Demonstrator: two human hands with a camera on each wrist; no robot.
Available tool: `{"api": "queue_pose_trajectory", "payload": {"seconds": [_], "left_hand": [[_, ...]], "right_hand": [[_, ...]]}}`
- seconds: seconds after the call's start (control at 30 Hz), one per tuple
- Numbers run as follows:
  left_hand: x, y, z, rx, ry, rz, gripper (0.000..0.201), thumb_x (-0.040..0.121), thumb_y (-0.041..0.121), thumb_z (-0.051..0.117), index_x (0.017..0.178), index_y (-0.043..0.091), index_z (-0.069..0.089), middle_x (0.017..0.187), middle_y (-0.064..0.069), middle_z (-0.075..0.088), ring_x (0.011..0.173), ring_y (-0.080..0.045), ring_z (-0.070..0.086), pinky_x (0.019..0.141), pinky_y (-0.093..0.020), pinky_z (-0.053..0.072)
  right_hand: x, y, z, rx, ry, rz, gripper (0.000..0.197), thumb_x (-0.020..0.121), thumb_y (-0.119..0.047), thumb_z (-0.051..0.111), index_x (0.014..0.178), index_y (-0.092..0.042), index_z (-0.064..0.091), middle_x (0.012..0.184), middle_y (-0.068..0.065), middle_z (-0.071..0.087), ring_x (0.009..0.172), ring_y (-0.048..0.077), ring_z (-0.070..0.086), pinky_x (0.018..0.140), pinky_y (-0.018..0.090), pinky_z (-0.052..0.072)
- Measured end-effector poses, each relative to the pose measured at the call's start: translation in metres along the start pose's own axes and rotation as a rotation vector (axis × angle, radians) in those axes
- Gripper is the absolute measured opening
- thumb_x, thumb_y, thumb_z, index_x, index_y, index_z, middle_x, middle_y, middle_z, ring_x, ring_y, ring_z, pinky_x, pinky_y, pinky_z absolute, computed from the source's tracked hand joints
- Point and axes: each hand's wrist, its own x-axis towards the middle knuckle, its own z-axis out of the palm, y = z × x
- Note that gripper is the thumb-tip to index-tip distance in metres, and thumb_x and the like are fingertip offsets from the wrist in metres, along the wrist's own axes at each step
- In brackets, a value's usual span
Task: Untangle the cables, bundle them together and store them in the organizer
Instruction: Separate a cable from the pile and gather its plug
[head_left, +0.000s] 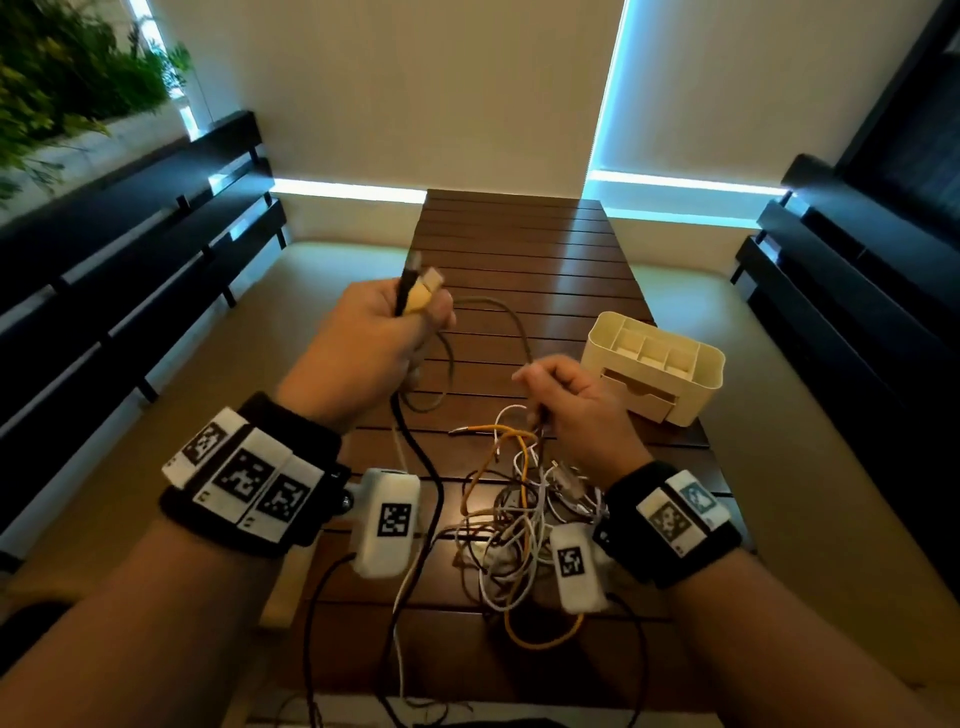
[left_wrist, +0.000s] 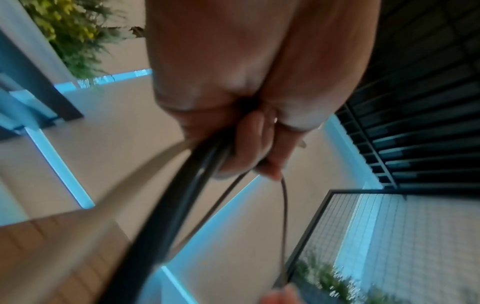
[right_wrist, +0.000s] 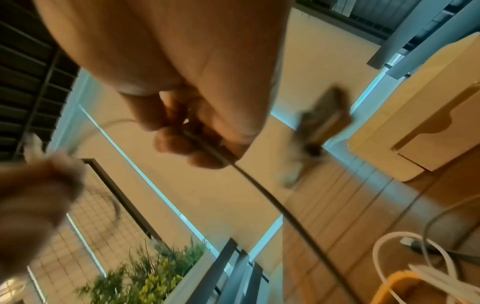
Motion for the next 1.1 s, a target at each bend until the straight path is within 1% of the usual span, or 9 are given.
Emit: {"api": "queue_pose_trajectory", "payload": {"seconds": [0.1,0.2,0.4,0.5,0.6,0.73,0.83,0.93,1.1], "left_hand": [[-0.002,-0.022,0.001,0.348,-0.023,-0.161,0.020,0.099,0.022,0.058,0.084,0.012,0.067,0.049,0.011,0.045,0.045,-0.007,0.037,0.049,-0.025,0.033],[-0.006,-0.036,0.006,0.487,-0.026,-0.232,0.017,0.098,0.023,0.060,0.086,0.014,0.067,0.056,0.003,0.048,0.048,-0.010,0.042,0.048,-0.024,0.036],[-0.008,-0.022,0.011,0.421,0.197,0.015,0.019,0.100,0.018,0.056,0.082,0.018,0.061,0.061,0.003,0.046,0.045,-0.003,0.037,0.041,-0.012,0.029],[-0.009,-0.018,0.021,0.393,0.075,0.129,0.013,0.100,0.016,0.057,0.104,0.016,0.069,0.078,-0.003,0.065,0.051,-0.004,0.050,0.048,-0.020,0.041],[-0.010,-0.024,0.028,0.455,-0.087,0.155,0.019,0.099,0.018,0.059,0.082,0.024,0.064,0.067,0.009,0.060,0.054,-0.007,0.048,0.051,-0.026,0.037],[-0.013,-0.017,0.027,0.415,-0.055,0.165,0.026,0.097,0.018,0.061,0.074,0.029,0.059,0.051,0.019,0.054,0.047,0.001,0.044,0.049,-0.014,0.034],[-0.010,0.001,0.016,0.158,0.101,0.182,0.019,0.098,0.027,0.060,0.080,0.021,0.063,0.047,0.013,0.049,0.041,-0.002,0.040,0.046,-0.023,0.036],[-0.005,0.008,0.002,0.099,0.180,0.148,0.021,0.099,0.026,0.059,0.082,0.015,0.065,0.046,0.012,0.045,0.040,-0.005,0.038,0.049,-0.025,0.033],[-0.011,-0.019,0.002,0.532,0.020,-0.105,0.010,0.098,0.020,0.061,0.089,0.021,0.067,0.063,0.005,0.052,0.053,-0.008,0.041,0.048,-0.017,0.034]], "right_hand": [[0.011,-0.016,-0.013,-0.027,0.197,-0.070,0.014,0.099,-0.026,0.058,0.088,-0.026,0.067,0.060,-0.009,0.055,0.056,0.011,0.052,0.058,0.031,0.047],[0.015,-0.028,-0.021,-0.126,0.218,-0.164,0.017,0.096,-0.023,0.062,0.082,-0.033,0.066,0.065,-0.019,0.060,0.061,0.001,0.053,0.060,0.019,0.044],[0.008,-0.025,-0.014,-0.600,0.012,-0.165,0.007,0.094,-0.028,0.064,0.094,-0.027,0.070,0.091,-0.010,0.065,0.087,0.004,0.058,0.074,0.024,0.045],[0.005,-0.032,-0.005,-0.603,-0.045,-0.283,0.006,0.092,-0.025,0.067,0.093,-0.024,0.073,0.087,-0.014,0.062,0.083,0.001,0.057,0.073,0.017,0.043],[0.003,-0.047,-0.003,-0.520,-0.013,-0.414,0.006,0.090,-0.017,0.070,0.093,-0.019,0.074,0.079,-0.016,0.058,0.076,0.001,0.055,0.067,0.008,0.038],[-0.004,-0.048,-0.009,-0.350,-0.020,-0.348,0.008,0.095,-0.024,0.063,0.096,-0.025,0.071,0.080,-0.012,0.063,0.073,0.007,0.057,0.068,0.023,0.047],[-0.013,-0.027,-0.003,-0.231,-0.076,-0.133,0.019,0.101,-0.034,0.050,0.096,-0.031,0.068,0.075,-0.004,0.058,0.071,0.017,0.058,0.071,0.042,0.054],[-0.018,-0.013,0.002,-0.125,-0.027,-0.032,0.019,0.103,-0.028,0.048,0.098,-0.026,0.067,0.065,-0.012,0.057,0.063,0.012,0.057,0.071,0.046,0.054],[-0.006,-0.027,-0.017,-0.188,0.202,-0.154,0.014,0.099,-0.028,0.057,0.093,-0.025,0.069,0.070,-0.021,0.060,0.066,0.000,0.053,0.063,0.017,0.044]]}}
